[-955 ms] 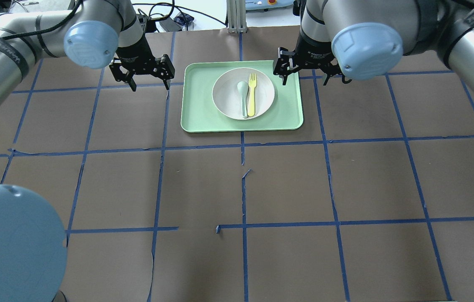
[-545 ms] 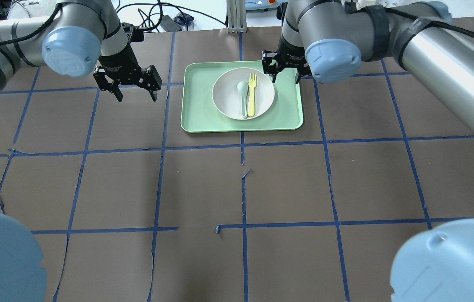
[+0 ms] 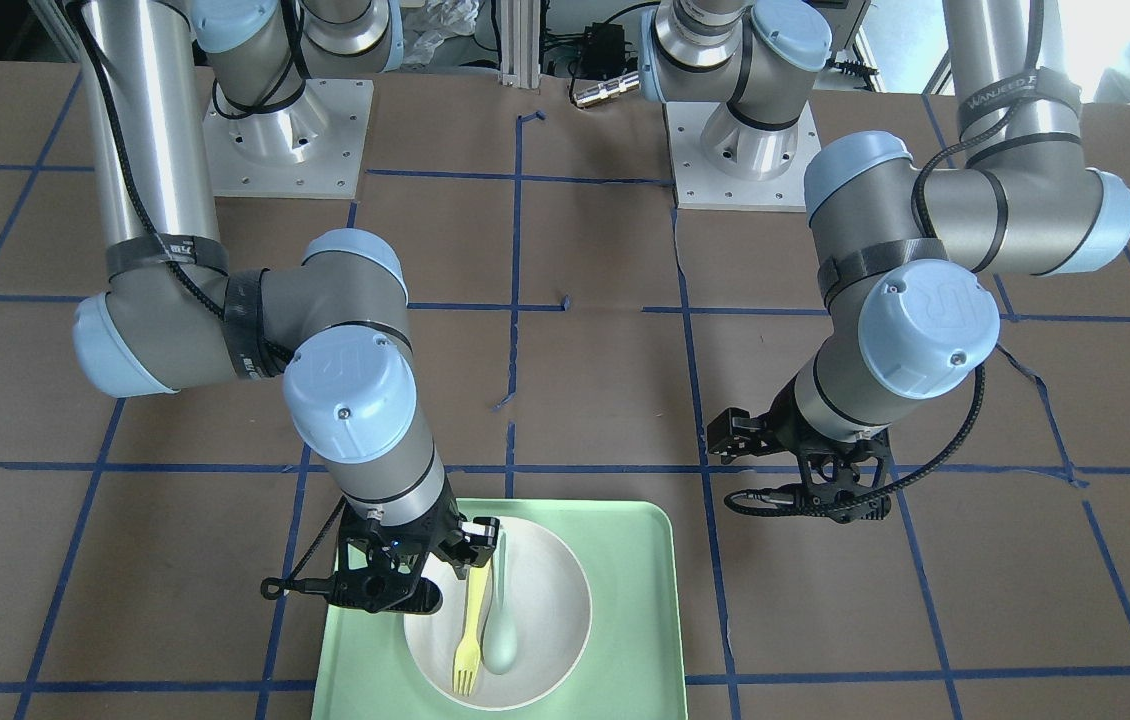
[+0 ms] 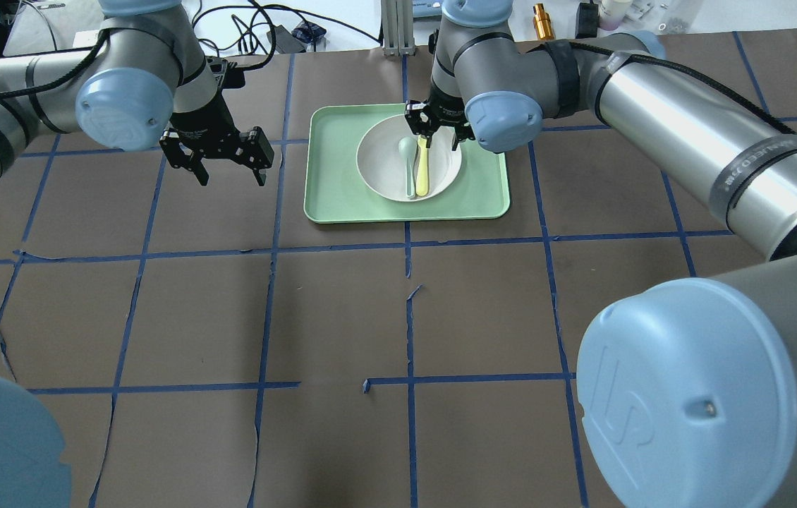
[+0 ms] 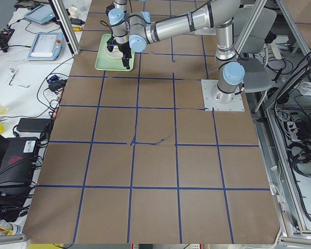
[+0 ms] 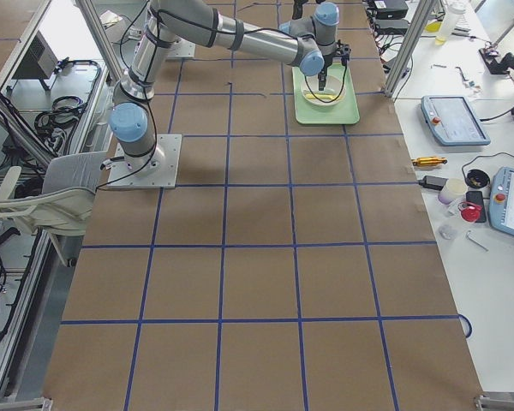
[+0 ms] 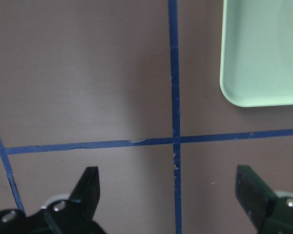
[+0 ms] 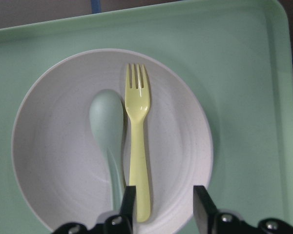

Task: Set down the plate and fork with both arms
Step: 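Lower the right gripper onto the yellow fork on the plate and grasp it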

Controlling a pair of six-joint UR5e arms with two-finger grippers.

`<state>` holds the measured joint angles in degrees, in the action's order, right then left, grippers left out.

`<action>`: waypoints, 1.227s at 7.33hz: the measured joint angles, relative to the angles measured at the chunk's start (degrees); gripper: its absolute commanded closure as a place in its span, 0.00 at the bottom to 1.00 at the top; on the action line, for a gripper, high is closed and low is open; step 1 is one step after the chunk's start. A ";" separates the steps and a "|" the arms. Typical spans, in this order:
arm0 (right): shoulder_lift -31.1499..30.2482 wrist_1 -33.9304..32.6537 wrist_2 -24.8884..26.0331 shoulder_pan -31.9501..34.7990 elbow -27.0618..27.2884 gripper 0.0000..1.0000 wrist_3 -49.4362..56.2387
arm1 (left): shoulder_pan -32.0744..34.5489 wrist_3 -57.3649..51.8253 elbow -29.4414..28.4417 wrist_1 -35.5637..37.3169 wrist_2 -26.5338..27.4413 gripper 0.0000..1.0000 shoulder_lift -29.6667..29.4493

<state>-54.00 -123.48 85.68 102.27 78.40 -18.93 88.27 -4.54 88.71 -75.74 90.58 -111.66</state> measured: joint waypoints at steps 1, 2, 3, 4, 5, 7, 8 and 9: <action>1.62 -1.62 -0.77 0.02 -0.33 0.50 -0.35 | 0.03 0.11 0.46 0.37 0.02 0.00 0.02; 2.64 -2.58 -1.26 0.03 -0.51 0.48 -0.60 | 0.03 0.16 0.86 0.70 0.03 0.00 0.03; 3.31 -2.98 -1.62 0.04 -0.55 0.48 -0.74 | 0.00 0.14 1.13 0.90 0.04 0.00 0.02; 4.01 -3.11 -2.03 0.04 -0.55 0.48 -0.86 | -0.02 0.01 1.26 0.98 0.04 0.00 -0.02; 4.59 -3.16 -2.24 0.04 -0.55 0.48 -0.91 | -0.05 -0.21 1.30 1.01 0.02 0.00 -0.21; 5.29 -3.16 -2.37 0.04 -0.54 0.48 -1.07 | -0.10 -0.53 1.30 1.64 0.00 0.00 -0.86; 5.54 -3.10 -2.39 0.04 -0.58 0.48 -1.14 | -0.14 -0.69 1.30 1.91 -0.03 0.00 -1.06; 5.78 -3.06 -2.38 0.04 -0.63 0.47 -1.17 | -0.18 -0.82 1.30 2.00 -0.04 0.00 -1.19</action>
<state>-48.22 -126.54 83.30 102.30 77.77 -20.11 88.10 -5.36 90.01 -73.74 90.54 -112.85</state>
